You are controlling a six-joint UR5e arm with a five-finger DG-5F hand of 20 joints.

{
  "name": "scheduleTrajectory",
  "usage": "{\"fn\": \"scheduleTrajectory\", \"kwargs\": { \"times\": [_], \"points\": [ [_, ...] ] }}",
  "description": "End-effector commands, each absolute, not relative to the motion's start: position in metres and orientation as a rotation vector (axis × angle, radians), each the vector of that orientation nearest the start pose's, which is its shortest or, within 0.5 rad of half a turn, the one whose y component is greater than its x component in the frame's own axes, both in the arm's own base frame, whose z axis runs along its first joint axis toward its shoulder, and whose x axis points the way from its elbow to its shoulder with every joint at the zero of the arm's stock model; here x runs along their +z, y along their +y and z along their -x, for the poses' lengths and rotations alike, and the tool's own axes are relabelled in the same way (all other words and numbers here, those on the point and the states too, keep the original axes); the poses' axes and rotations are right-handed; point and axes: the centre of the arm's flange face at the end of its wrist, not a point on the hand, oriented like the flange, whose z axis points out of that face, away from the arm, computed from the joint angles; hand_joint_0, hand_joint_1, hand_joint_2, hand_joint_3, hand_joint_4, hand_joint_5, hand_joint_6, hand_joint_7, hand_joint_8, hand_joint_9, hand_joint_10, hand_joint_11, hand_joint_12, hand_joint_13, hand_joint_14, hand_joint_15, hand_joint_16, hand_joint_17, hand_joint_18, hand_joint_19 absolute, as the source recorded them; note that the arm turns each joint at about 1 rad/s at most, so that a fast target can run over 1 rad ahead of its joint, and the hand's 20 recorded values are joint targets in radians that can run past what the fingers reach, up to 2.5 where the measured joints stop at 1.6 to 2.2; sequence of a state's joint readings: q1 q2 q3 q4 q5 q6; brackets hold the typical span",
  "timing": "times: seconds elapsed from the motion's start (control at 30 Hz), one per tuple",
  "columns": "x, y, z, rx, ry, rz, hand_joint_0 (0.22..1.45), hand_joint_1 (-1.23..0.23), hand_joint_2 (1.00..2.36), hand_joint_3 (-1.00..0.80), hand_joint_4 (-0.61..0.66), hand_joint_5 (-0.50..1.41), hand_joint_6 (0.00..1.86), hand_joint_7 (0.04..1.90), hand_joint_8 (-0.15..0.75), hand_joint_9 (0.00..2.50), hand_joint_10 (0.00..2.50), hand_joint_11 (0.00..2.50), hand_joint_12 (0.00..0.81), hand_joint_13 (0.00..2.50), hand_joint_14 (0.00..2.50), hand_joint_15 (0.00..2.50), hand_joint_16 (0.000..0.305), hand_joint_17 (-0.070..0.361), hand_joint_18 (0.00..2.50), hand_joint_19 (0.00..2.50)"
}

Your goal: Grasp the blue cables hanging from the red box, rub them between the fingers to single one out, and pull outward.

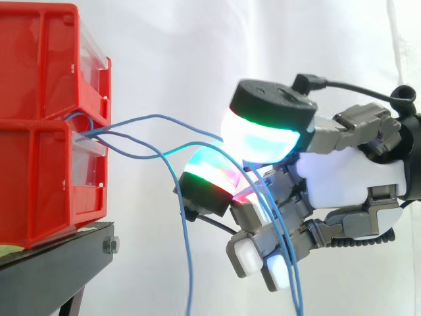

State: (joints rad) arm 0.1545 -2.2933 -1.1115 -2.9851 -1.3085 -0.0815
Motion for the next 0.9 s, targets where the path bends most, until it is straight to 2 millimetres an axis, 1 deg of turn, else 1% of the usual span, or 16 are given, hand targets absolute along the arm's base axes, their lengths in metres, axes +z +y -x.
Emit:
{"fn": "scheduleTrajectory", "kwargs": {
  "times": [0.0,0.07,0.13,0.23,0.33,0.4,0.47,0.63,0.7,0.77,0.8,0.83,0.87],
  "points": [
    [0.2696,-0.0423,-0.7603,1.004,1.258,-1.258,0.54,-0.72,1.0,-0.5,0.13,-0.13,0.88,1.12,0.298,1.13,0.02,0.71,0.385,1.01,0.02,0.65,0.046,0.104,0.9,0.71],
    [0.2696,-0.0423,-0.7603,1.003,1.259,-1.257,0.53,-0.7,1.0,-0.5,0.13,-0.13,0.88,1.13,0.301,1.14,0.02,0.71,0.389,1.02,0.02,0.64,0.046,0.105,0.9,0.71],
    [0.2703,-0.0423,-0.7606,1.005,1.257,-1.257,0.57,-0.7,1.0,-0.5,0.13,-0.13,0.87,1.14,0.299,1.14,0.02,0.72,0.383,1.01,0.02,0.65,0.045,0.102,0.89,0.72],
    [0.2703,-0.0423,-0.7606,1.005,1.257,-1.257,0.61,-0.77,1.01,-0.41,0.13,-0.13,0.87,1.2,0.302,1.13,0.02,0.72,0.381,1.01,0.02,0.66,0.045,0.1,0.88,0.72],
    [0.2696,-0.0435,-0.7602,1.003,1.257,-1.259,0.62,-0.8,1.01,-0.34,0.11,-0.14,0.89,1.17,0.3,1.13,0.02,0.72,0.381,1.01,0.02,0.65,0.045,0.1,0.89,0.72],
    [0.2703,-0.0423,-0.7606,1.005,1.257,-1.257,0.6,-0.77,1.01,-0.32,0.1,-0.14,0.89,1.14,0.285,1.12,0.02,0.68,0.376,1.01,0.02,0.65,0.044,0.1,0.89,0.72],
    [0.2707,-0.0435,-0.76,1.004,1.256,-1.258,0.59,-0.74,1.01,-0.33,0.1,-0.13,0.88,1.16,0.277,1.13,0.02,0.65,0.38,1.02,0.02,0.65,0.045,0.1,0.89,0.72],
    [0.2696,-0.0423,-0.7603,1.004,1.258,-1.258,0.59,-0.74,1.01,-0.32,0.1,-0.13,0.87,1.18,0.283,1.12,0.02,0.65,0.382,1.0,0.02,0.65,0.045,0.101,0.88,0.73],
    [0.2703,-0.0434,-0.7605,1.004,1.256,-1.258,0.59,-0.76,1.01,-0.36,0.12,-0.13,0.86,1.16,0.286,1.1,0.02,0.66,0.382,1.0,0.02,0.65,0.045,0.102,0.88,0.74],
    [0.2696,-0.0435,-0.7602,1.003,1.257,-1.259,0.57,-0.79,1.0,-0.44,0.13,-0.14,0.86,1.16,0.292,1.1,0.02,0.66,0.385,0.99,0.02,0.65,0.046,0.103,0.88,0.72],
    [0.2703,-0.0434,-0.7605,1.004,1.256,-1.258,0.57,-0.79,1.0,-0.46,0.14,-0.14,0.86,1.16,0.295,1.1,0.02,0.67,0.385,0.99,0.02,0.64,0.046,0.103,0.88,0.72],
    [0.2707,-0.0435,-0.76,1.004,1.256,-1.258,0.57,-0.8,1.0,-0.47,0.14,-0.14,0.86,1.15,0.297,1.09,0.02,0.68,0.386,0.99,0.02,0.65,0.046,0.103,0.88,0.73],
    [0.2695,-0.0423,-0.7601,1.003,1.26,-1.259,0.6,-0.83,1.0,-0.45,0.15,-0.14,0.87,1.17,0.298,1.09,0.02,0.68,0.381,0.99,0.02,0.65,0.045,0.102,0.87,0.72]
  ]
}}
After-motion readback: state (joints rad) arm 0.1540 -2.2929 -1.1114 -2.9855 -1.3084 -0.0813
